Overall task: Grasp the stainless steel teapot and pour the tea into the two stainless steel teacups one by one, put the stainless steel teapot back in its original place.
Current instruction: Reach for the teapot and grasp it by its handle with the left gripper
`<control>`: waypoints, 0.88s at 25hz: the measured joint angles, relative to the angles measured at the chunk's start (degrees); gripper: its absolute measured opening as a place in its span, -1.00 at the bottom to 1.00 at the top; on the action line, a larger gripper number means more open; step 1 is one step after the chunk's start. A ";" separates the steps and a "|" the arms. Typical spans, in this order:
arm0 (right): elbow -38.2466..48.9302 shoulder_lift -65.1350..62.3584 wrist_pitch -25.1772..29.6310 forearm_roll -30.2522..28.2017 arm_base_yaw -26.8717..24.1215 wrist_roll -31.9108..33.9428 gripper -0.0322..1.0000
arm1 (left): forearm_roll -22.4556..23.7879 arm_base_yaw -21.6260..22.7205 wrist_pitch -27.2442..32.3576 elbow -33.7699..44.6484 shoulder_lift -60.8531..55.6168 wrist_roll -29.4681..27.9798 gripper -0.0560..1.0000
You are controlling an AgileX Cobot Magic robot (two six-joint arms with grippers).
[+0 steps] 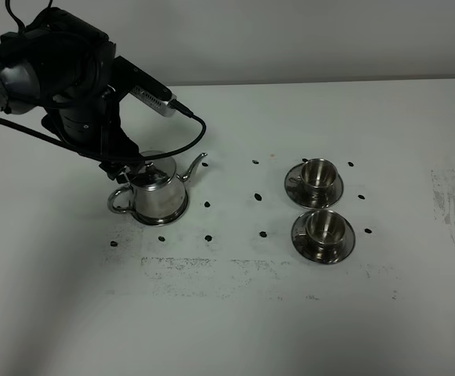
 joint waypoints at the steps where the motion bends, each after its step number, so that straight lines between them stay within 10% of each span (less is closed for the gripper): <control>1: 0.00 0.00 0.00 0.00 0.00 0.00 -0.01 | -0.28 -0.05 0.56 0.00 0.00 0.27 0.39; 22: 0.00 0.00 0.00 0.00 0.00 0.00 -0.01 | -3.61 -1.74 11.00 0.07 -0.92 0.30 0.39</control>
